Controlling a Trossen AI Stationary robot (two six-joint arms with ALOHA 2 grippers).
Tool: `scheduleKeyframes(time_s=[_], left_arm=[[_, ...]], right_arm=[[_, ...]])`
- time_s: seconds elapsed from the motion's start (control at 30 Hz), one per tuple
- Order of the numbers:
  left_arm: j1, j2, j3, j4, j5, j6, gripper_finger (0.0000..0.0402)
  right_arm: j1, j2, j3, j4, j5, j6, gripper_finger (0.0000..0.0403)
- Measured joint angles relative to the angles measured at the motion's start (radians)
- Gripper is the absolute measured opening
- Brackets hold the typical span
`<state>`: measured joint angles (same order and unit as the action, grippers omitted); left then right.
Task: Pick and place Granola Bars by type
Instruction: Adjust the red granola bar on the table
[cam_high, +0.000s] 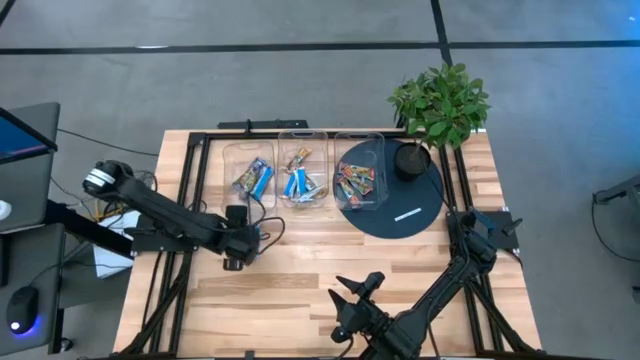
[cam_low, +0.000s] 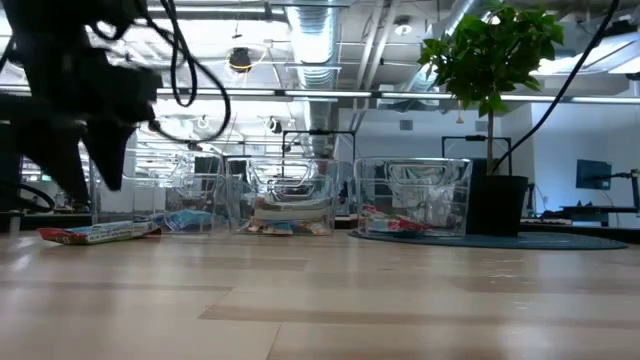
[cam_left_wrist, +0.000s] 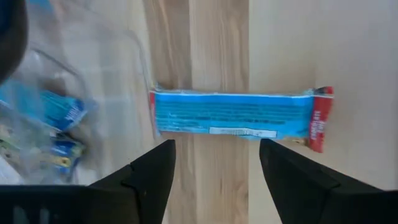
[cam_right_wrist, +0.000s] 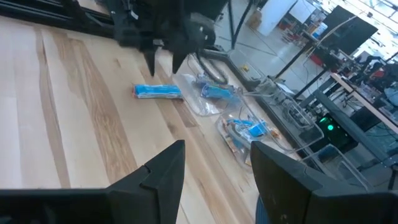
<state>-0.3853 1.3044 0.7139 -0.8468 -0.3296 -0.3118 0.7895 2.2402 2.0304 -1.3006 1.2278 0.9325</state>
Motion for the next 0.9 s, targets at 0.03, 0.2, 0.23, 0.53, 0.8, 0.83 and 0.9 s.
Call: scheduleKeyframes(time_s=[0.03,0.2,0.23,0.53,0.8,0.83,0.9], left_arm=[[0.005,0.026,0.000,0.006,0.003,-0.008,0.0224],[0.019,0.152,0.000,0.012,0.009,-0.023,0.0186],[0.021,0.169,0.000,0.012,0.009,-0.021,0.0178],[0.028,0.227,0.003,0.067,0.001,0.077,0.0146],[-0.019,0.231,0.035,0.227,0.111,0.204,0.0145],[-0.029,0.232,0.041,0.243,0.139,0.222,0.0145],[-0.046,0.232,0.053,0.266,0.160,0.247,0.0145]], right_arm=[[0.000,0.000,0.000,0.001,0.000,0.000,0.0177],[0.000,0.000,0.000,0.001,0.000,0.000,0.0177],[0.000,0.000,0.000,0.001,0.000,0.000,0.0177],[0.000,0.000,0.000,0.001,-0.001,0.000,0.0177],[0.000,0.000,0.000,0.001,-0.001,0.000,0.0177],[0.000,0.000,0.000,0.001,-0.001,0.000,0.0177],[0.000,0.000,0.000,0.001,-0.001,0.000,0.0177]])
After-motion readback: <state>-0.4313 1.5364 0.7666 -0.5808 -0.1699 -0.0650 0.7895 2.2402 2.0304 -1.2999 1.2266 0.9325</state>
